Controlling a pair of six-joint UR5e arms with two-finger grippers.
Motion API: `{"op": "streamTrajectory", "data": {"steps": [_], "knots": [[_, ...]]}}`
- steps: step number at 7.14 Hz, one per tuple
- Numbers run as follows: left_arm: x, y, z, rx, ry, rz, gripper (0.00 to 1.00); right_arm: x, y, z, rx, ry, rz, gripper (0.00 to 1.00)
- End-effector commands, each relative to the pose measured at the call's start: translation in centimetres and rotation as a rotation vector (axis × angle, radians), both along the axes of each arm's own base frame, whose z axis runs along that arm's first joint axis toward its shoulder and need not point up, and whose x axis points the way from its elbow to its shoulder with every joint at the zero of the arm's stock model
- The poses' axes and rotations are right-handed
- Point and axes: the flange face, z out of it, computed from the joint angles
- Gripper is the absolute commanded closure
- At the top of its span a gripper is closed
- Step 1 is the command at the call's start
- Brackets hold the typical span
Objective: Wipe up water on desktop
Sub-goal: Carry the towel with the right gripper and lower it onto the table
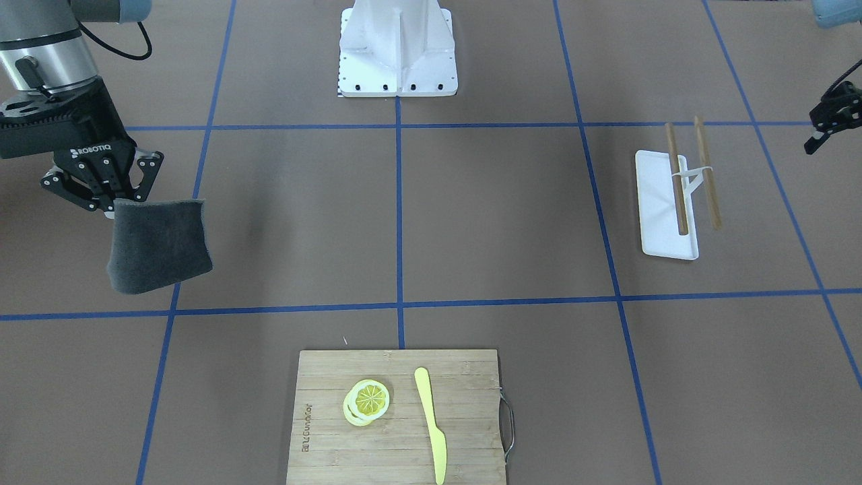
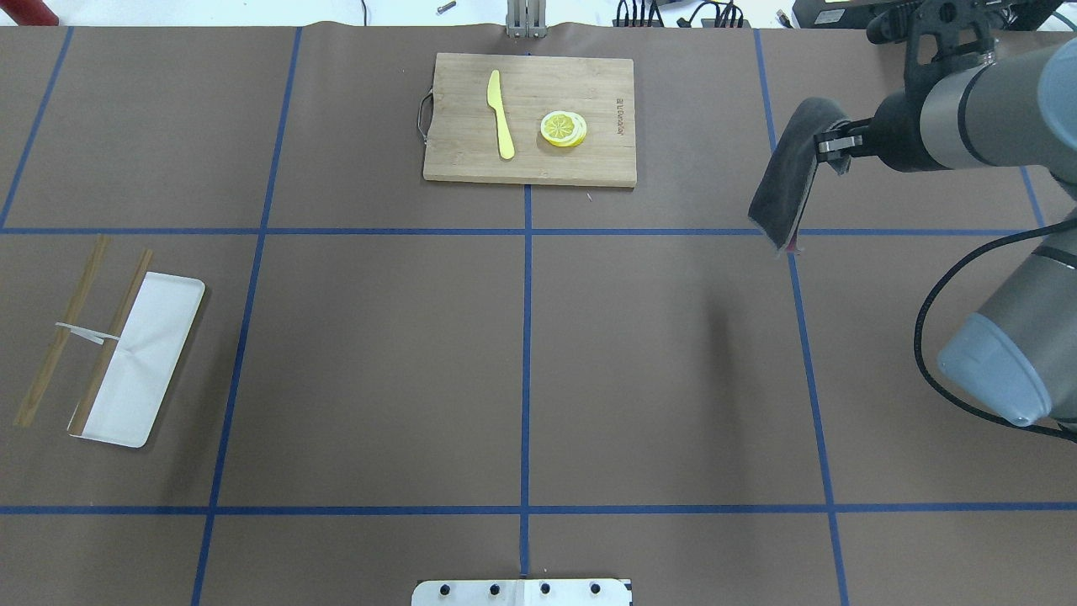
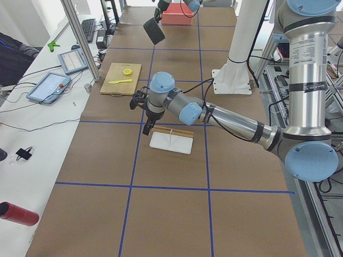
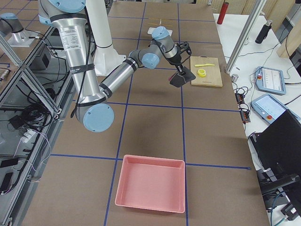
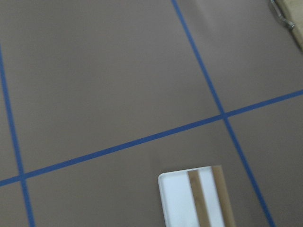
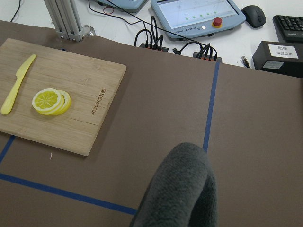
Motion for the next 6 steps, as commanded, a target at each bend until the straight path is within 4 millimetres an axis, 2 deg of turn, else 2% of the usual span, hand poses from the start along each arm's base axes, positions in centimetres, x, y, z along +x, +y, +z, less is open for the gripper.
{"op": "streamTrajectory", "data": {"steps": [1,2,3,4,5,6], "knots": [[-4.6,0.6,9.4,-0.195,-0.038,0.017,0.01,1.6,-0.2,1.3,-0.038,-0.006,-0.008,1.0],[-5.6,1.4,10.6,-0.225,-0.042,-0.004,0.01,3.5,-0.3,2.4,-0.067,-0.018,-0.036,1.0],[-6.0,1.6,12.6,-0.298,-0.052,-0.019,0.01,5.1,0.1,4.5,-0.082,0.006,-0.063,1.0],[-7.3,2.3,13.5,-0.327,-0.048,-0.048,0.01,6.5,1.2,7.8,-0.116,0.046,-0.084,1.0],[-7.7,2.4,13.6,-0.333,-0.046,-0.057,0.01,8.1,2.5,11.5,-0.158,0.084,-0.13,1.0],[-7.7,2.4,13.7,-0.333,-0.048,-0.056,0.01,9.5,4.6,16.4,-0.249,0.131,-0.13,1.0]]}}
